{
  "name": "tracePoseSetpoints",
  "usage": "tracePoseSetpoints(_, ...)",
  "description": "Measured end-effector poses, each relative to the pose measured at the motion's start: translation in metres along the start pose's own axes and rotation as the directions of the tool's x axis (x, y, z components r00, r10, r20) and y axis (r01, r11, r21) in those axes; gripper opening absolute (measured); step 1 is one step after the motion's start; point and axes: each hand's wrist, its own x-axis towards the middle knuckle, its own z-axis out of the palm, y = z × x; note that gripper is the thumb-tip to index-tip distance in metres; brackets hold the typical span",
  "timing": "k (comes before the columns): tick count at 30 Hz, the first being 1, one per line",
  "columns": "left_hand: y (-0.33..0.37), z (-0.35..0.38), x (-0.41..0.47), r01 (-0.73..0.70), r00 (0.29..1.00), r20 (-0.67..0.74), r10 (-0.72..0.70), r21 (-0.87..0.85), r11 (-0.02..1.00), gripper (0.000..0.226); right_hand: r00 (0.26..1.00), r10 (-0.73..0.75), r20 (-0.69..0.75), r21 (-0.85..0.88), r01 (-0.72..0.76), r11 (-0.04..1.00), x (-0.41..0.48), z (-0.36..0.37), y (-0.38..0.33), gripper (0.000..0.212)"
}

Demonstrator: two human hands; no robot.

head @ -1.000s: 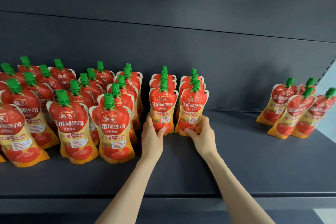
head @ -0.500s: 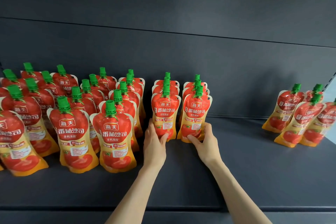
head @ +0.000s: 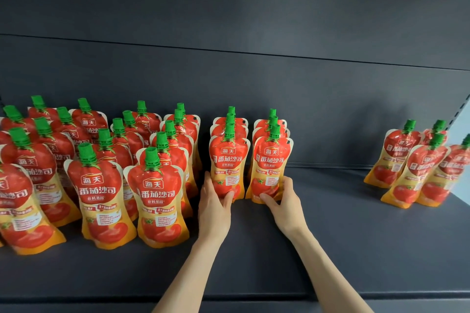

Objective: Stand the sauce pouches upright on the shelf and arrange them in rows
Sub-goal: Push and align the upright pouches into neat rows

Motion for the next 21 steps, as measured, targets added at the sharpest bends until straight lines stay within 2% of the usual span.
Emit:
tracePoseSetpoints(9, 0.002, -0.003, -0.004, 0.020, 1.000, -0.015, -0.021, -0.022, 1.000, 0.076, 0.999, -0.005, -0.031, -0.005, 0.005, 1.000, -0.006, -0.002, -0.005, 0.054)
tracePoseSetpoints(13, 0.008, -0.007, -0.022, -0.004, 0.999, -0.043, 0.003, -0.041, 0.999, 0.075, 0.992, -0.054, -0.113, -0.095, 0.043, 0.995, -0.019, -0.014, -0.003, 0.041)
tracePoseSetpoints(17, 0.027, -0.006, -0.049, -0.164, 0.982, -0.106, 0.155, -0.075, 0.984, 0.052, 0.967, -0.088, -0.238, -0.038, 0.082, 0.996, -0.037, -0.051, 0.003, 0.021)
tracePoseSetpoints(21, 0.079, 0.019, -0.052, -0.327, 0.943, 0.008, 0.332, -0.161, 0.931, 0.022, 0.939, -0.071, -0.337, 0.053, 0.094, 0.994, -0.043, -0.111, 0.007, 0.010)
